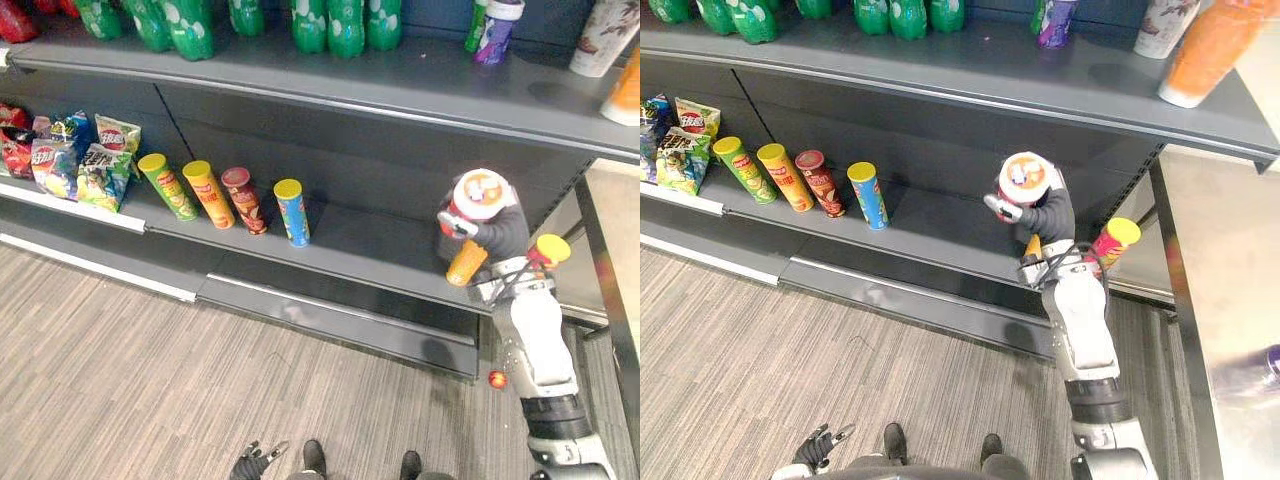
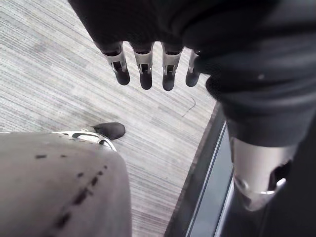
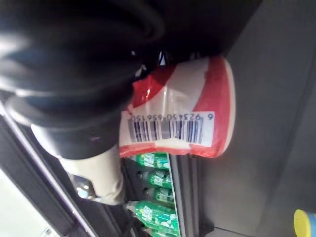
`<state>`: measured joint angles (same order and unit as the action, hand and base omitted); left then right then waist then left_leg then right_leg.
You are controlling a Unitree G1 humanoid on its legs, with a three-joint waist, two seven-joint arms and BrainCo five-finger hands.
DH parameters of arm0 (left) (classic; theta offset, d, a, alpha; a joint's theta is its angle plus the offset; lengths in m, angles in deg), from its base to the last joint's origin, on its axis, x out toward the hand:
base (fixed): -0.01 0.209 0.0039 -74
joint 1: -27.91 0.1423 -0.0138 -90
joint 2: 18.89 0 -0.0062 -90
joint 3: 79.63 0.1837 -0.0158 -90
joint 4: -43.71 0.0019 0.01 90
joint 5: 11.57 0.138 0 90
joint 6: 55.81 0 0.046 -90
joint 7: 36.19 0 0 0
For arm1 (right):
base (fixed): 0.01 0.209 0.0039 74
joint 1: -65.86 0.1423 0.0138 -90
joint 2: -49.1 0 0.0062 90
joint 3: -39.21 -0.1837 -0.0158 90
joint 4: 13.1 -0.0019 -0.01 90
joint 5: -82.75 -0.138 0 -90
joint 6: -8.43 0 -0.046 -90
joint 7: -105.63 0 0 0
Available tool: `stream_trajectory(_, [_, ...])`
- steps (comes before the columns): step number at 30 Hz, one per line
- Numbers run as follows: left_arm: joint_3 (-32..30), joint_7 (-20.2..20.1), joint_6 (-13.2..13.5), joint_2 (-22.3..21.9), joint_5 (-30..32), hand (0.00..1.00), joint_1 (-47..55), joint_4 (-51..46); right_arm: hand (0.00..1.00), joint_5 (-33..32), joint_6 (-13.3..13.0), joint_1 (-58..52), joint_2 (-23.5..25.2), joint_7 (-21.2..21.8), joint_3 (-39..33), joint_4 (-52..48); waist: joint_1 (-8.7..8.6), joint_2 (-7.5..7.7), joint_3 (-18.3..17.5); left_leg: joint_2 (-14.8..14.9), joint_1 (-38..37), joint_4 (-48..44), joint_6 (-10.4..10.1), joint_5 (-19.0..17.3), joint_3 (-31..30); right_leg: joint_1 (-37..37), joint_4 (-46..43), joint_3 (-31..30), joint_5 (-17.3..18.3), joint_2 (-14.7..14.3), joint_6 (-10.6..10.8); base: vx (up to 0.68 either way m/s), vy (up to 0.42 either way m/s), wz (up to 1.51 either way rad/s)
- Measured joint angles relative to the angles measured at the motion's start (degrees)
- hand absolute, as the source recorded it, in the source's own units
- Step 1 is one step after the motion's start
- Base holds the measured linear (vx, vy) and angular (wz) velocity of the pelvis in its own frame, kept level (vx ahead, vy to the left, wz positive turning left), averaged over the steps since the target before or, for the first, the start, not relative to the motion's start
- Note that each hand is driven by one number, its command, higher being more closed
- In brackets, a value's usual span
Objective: Put the gum and the chips on the shelf.
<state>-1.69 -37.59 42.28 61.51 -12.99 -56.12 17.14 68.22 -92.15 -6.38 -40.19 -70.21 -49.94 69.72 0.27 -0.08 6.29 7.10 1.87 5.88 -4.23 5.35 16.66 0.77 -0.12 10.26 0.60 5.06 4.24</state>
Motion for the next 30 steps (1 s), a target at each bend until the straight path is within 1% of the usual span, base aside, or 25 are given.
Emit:
stream_trajectory(3, [0.31,0.06,-0.54,0.12,0.0,0.0,0.08,0.35,1.0,-0.23,0.42,5.52,-2.39,-0.29,1.42,2.79,0.06,-0.08,-0.05,0.68,0.08,0.03,-0.39,0.24,-0.04,0.12,0.25,-0.02,-0.44,-0.65,-0.37,-0.11,-0.008,-0.03])
stream_trajectory(6, [0.33,0.05,-1.11,0.23,-0.04,0.0,0.14,0.34,1.0,-1.28,0.73,9.79,-4.32,-0.48,2.37,3.85,0.23,-0.07,-0.05,0.93,0.36,0.03,-0.15,0.81,-0.02,0.13,1.12,-0.16,-0.8,-1.0,-0.47,-0.09,-0.001,-0.01])
stream_trajectory(9, [0.37,0.03,-1.18,0.4,-0.04,0.0,0.37,0.34,1.0,-1.79,0.77,15.6,-6.65,-1.25,2.49,5.57,0.23,0.15,-0.17,0.93,1.48,0.04,0.05,1.19,0.13,0.95,2.0,-0.22,-1.45,-1.03,-0.28,-0.05,0.012,-0.02])
stream_trajectory(11, [0.41,0.03,-1.23,0.58,-0.06,0.0,0.64,0.34,1.0,-1.78,1.31,19.03,-7.7,-1.75,2.5,7.66,0.45,0.47,-0.3,0.81,1.82,0.05,0.16,1.32,0.15,0.99,2.37,-0.21,-2.1,-0.97,0.04,0.0,0.006,-0.02])
stream_trajectory(13, [0.46,0.03,-1.24,0.64,-0.1,0.0,0.62,0.3,1.0,-1.76,1.87,21.5,-8.32,-2.21,2.53,9.79,0.88,0.68,-0.41,0.74,1.84,0.06,-0.13,1.58,0.24,0.97,2.66,-0.29,-2.63,-0.92,0.01,0.02,0.006,-0.02])
stream_trajectory(15, [0.47,0.02,-1.24,0.77,-0.15,0.0,0.49,0.22,1.0,-1.75,2.61,26.62,-9.01,-2.65,2.55,14.76,1.46,1.07,-0.46,0.7,2.03,0.09,-0.08,1.63,0.3,0.96,3.23,-0.29,-3.16,-0.93,-0.11,0.04,0.005,-0.03])
stream_trajectory(21, [0.51,-0.03,-1.29,0.9,-0.74,0.0,0.46,-0.13,1.0,-1.73,4.18,41.86,-10.79,-5.12,2.59,28.25,1.79,1.45,-0.41,0.75,2.72,0.09,0.26,2.0,-0.23,1.09,3.53,0.4,-3.59,-1.06,-0.32,0.05,-0.001,0.05])
stream_trajectory(23, [0.51,-0.02,-1.29,0.99,-0.86,0.0,0.31,-0.16,1.0,-1.71,4.58,45.41,-11.25,-6.09,2.59,31.3,2.09,1.68,-0.26,0.76,2.96,0.09,0.25,2.22,-0.33,1.11,3.89,0.49,-3.67,-1.13,-0.38,0.03,-0.001,0.05])
stream_trajectory(26, [0.48,-0.01,-1.3,1.06,-2.75,0.0,0.01,-0.16,1.0,-1.7,5.1,49.54,-11.26,-6.71,2.6,35.23,2.54,2.0,-0.03,0.86,3.09,0.09,0.23,2.21,-0.45,1.12,4.02,0.57,-3.67,-1.26,-0.39,0.04,-0.005,0.01])
stream_trajectory(30, [0.37,0.04,-1.3,1.1,-2.86,0.0,-0.73,-0.25,1.0,-1.7,5.37,52.48,-11.26,-7.65,2.34,38.08,3.07,2.29,0.68,0.91,3.71,0.09,0.21,2.19,-0.72,1.7,3.94,0.68,-3.66,-1.33,-0.4,0.0,0.001,0.01])
